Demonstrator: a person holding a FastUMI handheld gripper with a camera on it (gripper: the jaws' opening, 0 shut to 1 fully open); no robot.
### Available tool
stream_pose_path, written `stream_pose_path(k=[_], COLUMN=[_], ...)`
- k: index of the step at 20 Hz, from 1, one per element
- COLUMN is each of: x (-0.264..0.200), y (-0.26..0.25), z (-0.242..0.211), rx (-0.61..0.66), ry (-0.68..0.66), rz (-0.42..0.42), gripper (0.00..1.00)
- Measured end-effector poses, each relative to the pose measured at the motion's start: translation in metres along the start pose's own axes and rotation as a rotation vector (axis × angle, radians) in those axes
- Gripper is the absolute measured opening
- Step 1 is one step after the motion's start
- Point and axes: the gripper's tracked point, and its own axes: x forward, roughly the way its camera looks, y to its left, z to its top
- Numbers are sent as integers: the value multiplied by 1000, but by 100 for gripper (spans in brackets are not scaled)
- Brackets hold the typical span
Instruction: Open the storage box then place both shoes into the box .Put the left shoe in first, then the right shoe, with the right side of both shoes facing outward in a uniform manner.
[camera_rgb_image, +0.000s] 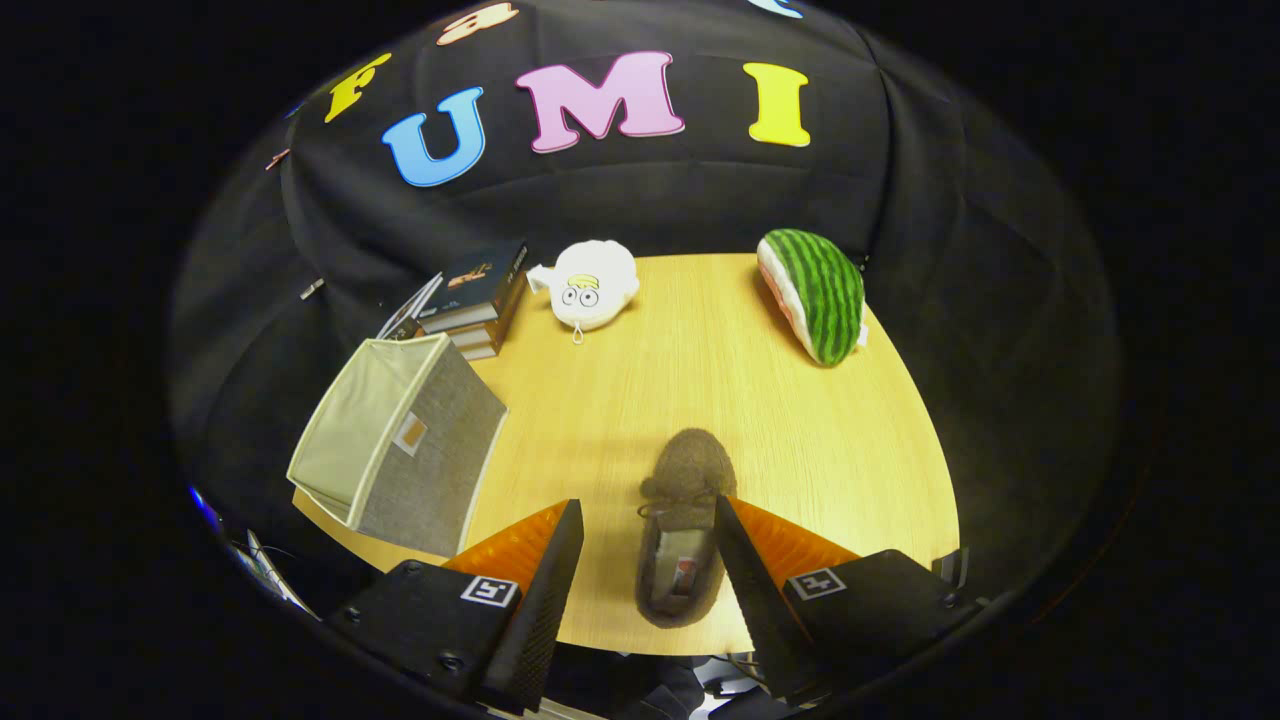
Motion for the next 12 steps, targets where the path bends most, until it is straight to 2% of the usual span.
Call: stream_pose_path(k=[4,7,12], x=[34,58,92], y=[-39,-54,-65], z=[-44,-65,-64], rx=[-51,-68,-106], ry=[97,140,141], rz=[-53,-71,-105], gripper=[83,77,70])
